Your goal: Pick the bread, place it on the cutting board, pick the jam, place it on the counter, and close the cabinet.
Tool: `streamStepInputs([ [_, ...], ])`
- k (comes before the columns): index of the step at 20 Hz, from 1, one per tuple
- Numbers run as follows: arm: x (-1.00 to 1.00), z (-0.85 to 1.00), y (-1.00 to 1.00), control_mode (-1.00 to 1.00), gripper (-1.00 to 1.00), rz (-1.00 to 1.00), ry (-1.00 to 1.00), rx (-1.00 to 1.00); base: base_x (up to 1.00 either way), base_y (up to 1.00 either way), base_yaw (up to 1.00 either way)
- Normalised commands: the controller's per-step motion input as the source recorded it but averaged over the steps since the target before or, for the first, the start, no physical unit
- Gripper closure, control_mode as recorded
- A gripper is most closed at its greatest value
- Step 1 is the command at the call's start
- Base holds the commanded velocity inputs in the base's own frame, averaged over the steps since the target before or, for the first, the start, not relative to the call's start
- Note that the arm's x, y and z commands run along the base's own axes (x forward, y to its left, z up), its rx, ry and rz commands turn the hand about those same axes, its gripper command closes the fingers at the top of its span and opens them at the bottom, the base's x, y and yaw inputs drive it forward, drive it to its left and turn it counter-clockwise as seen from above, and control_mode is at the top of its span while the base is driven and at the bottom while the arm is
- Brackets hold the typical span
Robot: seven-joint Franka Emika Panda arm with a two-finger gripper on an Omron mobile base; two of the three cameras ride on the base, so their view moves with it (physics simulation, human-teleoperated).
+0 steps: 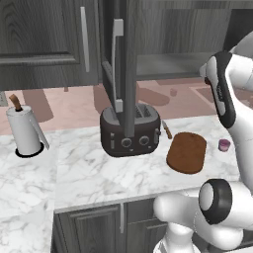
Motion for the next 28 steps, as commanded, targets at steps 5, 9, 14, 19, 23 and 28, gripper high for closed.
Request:
streamStepInputs([
  [5,-0.49,0.00,0.00,-1.00,1.00,0.00,0.08,0.00,0.00,0.00,0.00],
  [9,-0.33,-0.09,0.00,-1.00,1.00,0.00,0.01,0.00,0.00,0.00,0.00],
  [14,-0.20,-0.11,0.01,-1.00,1.00,0.00,0.00,0.00,0.00,0.00,0.00],
  [19,-0.12,-0.20,0.01,-1.00,1.00,0.00,0.00,0.00,0.00,0.00,0.00],
  [23,-0.16,-0.19,0.01,-1.00,1.00,0.00,0.00,0.00,0.00,0.00,0.00],
  [28,-0.16,-0.18,0.01,-1.00,1.00,0.00,0.00,0.00,0.00,0.00,0.00],
])
